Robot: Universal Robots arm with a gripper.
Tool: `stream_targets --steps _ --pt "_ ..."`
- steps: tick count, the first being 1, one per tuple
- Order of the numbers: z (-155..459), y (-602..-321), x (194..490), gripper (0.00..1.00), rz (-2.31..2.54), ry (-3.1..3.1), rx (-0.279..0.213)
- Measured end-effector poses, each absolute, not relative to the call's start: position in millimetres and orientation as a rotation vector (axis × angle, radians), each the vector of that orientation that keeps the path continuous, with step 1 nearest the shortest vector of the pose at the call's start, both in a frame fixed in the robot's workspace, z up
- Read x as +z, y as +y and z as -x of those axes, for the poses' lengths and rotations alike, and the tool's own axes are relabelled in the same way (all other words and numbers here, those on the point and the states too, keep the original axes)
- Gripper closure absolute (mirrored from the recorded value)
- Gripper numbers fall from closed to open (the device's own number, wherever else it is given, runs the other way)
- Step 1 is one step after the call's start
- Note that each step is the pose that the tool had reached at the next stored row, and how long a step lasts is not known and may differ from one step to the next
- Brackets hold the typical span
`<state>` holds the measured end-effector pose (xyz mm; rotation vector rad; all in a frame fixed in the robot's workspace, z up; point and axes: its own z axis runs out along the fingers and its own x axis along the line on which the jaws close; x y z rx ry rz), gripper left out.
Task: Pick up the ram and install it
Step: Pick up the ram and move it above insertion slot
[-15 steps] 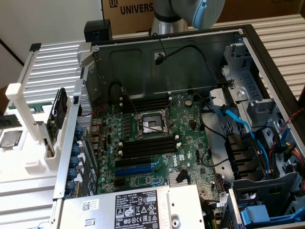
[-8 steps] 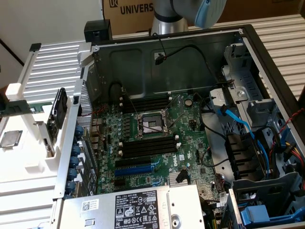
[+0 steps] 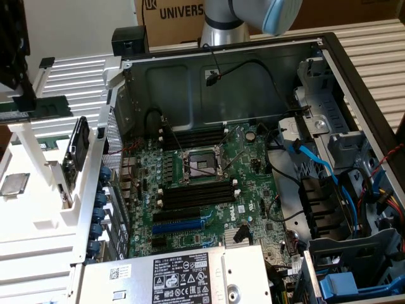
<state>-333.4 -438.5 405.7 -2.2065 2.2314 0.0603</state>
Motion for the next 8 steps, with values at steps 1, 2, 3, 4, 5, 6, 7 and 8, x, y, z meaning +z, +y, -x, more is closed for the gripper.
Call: stream_targets --steps 1,2,3,4,5,6,7,8 --pt "325.0 -438.7 410.4 0.87 2.207 2.232 0.062" --pt "316.9 -438.9 414.4 0.87 2.209 2.233 0.065" --pt "309.0 -439.1 417.7 0.87 2.210 2.234 0.068" --pt "300.8 -439.4 420.3 0.87 2.211 2.236 0.070" --pt "291.9 -439.7 422.6 0.87 2.212 2.236 0.072" --pt "287.7 -439.8 423.8 0.87 2.213 2.237 0.074" --pt "283.5 -439.9 424.9 0.87 2.213 2.237 0.075" --pt "275.0 -440.2 426.8 0.87 2.214 2.238 0.076"
